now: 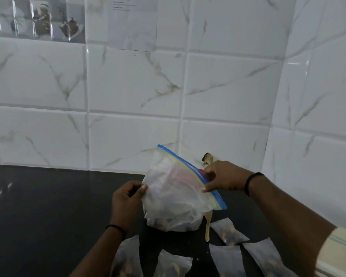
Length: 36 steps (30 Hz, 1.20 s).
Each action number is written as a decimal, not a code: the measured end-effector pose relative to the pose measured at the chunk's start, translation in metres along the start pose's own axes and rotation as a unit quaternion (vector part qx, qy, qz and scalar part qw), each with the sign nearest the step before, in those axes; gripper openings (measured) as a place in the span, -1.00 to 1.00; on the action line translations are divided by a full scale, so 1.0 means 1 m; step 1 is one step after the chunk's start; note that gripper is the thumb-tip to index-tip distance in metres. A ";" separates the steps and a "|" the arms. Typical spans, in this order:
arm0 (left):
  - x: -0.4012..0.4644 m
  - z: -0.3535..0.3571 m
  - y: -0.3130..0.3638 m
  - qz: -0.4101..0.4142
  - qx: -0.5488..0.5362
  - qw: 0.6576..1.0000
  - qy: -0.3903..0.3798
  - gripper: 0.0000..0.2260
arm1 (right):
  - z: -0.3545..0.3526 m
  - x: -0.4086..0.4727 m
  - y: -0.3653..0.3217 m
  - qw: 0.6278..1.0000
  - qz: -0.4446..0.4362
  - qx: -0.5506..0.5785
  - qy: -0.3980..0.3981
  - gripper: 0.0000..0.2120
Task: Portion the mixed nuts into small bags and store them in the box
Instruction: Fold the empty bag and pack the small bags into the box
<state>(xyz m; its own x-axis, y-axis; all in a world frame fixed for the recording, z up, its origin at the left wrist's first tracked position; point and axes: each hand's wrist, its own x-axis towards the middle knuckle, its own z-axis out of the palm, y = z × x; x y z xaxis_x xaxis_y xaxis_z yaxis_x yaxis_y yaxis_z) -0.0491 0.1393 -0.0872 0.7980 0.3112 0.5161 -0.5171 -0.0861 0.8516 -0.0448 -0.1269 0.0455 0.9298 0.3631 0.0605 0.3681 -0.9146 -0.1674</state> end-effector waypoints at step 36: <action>0.030 0.092 0.146 0.306 0.582 0.702 -0.271 -0.74 | 0.016 -0.020 -0.015 0.945 -0.014 0.208 0.252 -0.62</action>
<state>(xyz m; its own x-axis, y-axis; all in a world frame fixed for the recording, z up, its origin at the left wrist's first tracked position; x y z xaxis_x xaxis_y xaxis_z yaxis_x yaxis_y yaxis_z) -0.0723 0.0487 0.0610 0.7000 -0.5013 0.5086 -0.4631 -0.8608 -0.2111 -0.0688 -0.1172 0.0313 0.8428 0.1590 0.5143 0.4561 -0.7182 -0.5254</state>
